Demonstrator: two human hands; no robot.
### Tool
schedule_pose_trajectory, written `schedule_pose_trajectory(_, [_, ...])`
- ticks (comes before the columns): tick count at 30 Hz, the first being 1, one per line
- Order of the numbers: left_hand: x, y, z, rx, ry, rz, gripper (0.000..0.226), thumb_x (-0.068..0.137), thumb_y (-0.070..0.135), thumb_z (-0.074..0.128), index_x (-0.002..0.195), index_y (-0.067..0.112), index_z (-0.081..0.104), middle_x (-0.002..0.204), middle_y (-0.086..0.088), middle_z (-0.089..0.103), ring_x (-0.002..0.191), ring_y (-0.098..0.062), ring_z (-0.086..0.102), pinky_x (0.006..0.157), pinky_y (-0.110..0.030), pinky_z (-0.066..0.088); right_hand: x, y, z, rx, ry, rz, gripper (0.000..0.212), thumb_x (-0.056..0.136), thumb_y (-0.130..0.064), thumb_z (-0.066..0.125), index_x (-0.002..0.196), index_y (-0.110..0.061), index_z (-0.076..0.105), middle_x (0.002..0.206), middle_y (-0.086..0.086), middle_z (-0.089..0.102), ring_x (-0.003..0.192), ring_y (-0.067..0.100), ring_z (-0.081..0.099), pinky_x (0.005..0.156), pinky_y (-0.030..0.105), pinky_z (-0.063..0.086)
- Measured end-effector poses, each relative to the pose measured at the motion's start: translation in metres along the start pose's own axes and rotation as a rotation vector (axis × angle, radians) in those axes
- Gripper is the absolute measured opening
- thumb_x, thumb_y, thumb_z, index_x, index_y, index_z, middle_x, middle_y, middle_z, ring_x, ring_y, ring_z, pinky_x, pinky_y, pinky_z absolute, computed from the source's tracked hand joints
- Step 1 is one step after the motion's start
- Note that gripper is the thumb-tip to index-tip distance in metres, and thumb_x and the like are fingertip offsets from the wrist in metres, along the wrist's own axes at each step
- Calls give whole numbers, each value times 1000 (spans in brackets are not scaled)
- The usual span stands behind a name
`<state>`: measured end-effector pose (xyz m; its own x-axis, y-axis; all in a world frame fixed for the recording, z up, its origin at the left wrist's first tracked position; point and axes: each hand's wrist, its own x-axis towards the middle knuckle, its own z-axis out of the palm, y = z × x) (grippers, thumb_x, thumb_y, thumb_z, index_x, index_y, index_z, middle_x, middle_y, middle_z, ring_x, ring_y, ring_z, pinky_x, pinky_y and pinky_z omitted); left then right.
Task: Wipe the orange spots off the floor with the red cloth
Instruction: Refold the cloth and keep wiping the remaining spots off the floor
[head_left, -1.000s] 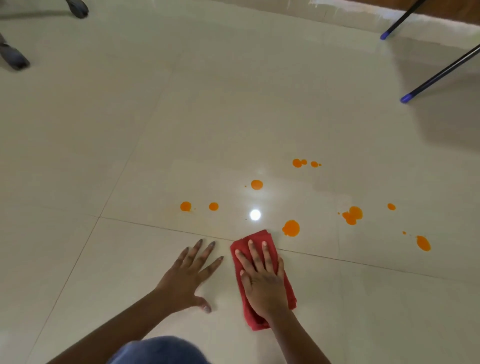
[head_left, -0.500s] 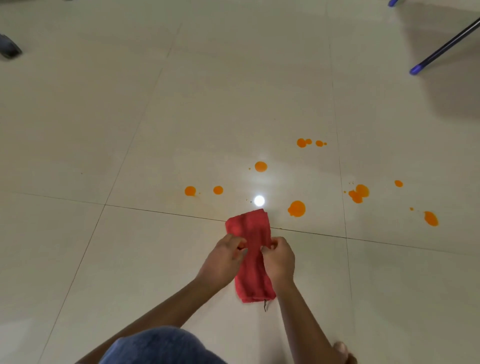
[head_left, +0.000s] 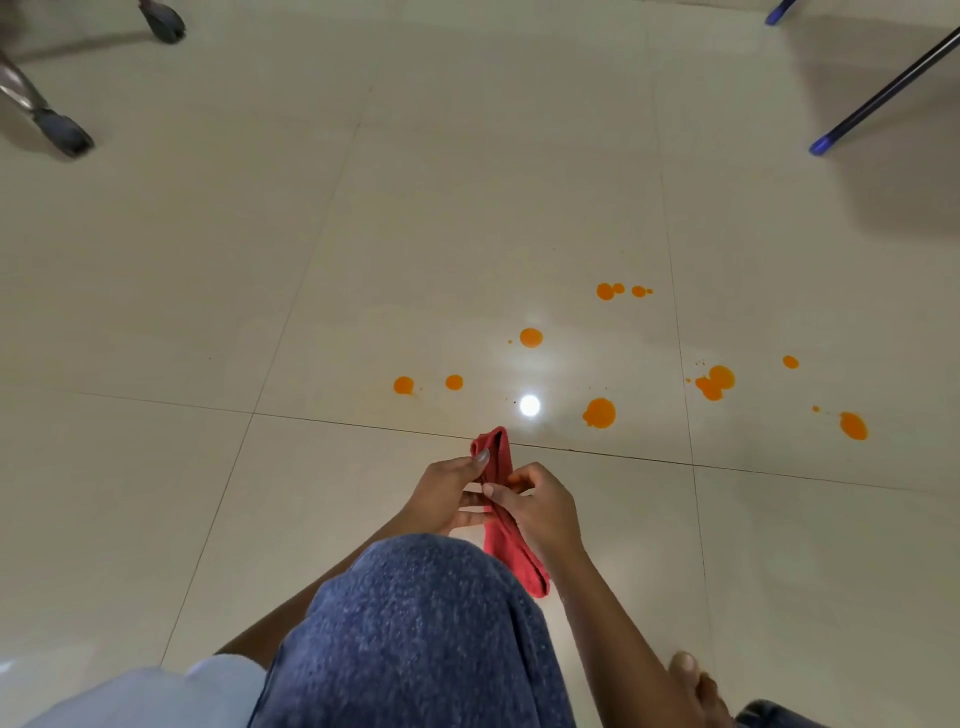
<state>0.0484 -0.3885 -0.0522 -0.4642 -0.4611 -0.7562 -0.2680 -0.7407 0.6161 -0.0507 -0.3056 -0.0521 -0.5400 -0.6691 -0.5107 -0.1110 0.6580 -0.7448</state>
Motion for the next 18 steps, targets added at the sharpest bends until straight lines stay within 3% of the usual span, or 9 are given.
schedule_pose_trajectory(3, [-1,-3,-9,-51,-66,-11,37,87,34,59,105,3,66,95,-11,66,89,-29,65,84,-46,54,1,0,-3,-29,-9,-27,9,83,-24,65,83,-15,65,81,-1,66,77,18,61,73,31,49])
schedule_pose_trajectory(5, [-1,-5,-13,-100,-90,-21,34,88,33,57,101,4,67,92,-10,67,86,-28,66,79,-44,56,3,1,-8,3,-11,-8,13,88,-20,59,80,-13,66,77,0,65,76,20,61,72,31,48])
schedule_pose_trajectory(7, [-1,-6,-15,-120,-108,-42,32,90,33,55,100,5,67,92,-8,68,86,-27,67,78,-44,55,2,2,-8,29,-17,3,18,89,-27,56,83,-12,63,78,0,64,76,21,61,73,34,50])
schedule_pose_trajectory(9, [-1,-7,-16,-120,-134,-58,35,90,33,55,105,4,67,98,-10,69,90,-27,66,87,-48,53,-2,2,-1,-18,-44,-24,25,85,-40,60,90,-15,59,86,-2,63,78,17,61,72,32,51])
schedule_pose_trajectory(11, [-1,-9,-16,-109,-137,-75,33,89,30,57,104,2,67,98,-10,69,91,-26,66,93,-47,50,-5,3,6,-88,-42,-61,24,83,-39,63,92,-18,57,88,-2,61,79,15,60,72,30,51])
schedule_pose_trajectory(15, [-5,-8,-16,-161,-137,-62,19,86,20,58,89,5,69,88,-7,65,88,-25,64,86,-44,53,-3,1,-14,142,-74,39,17,87,-24,62,84,-7,61,82,7,65,79,28,63,77,40,51])
schedule_pose_trajectory(18, [-5,-7,-16,-86,-171,-25,18,85,17,59,95,7,71,99,-8,67,96,-26,64,89,-47,52,-8,-3,-24,234,-161,58,33,82,-41,65,92,-10,59,89,2,65,82,21,64,75,33,51])
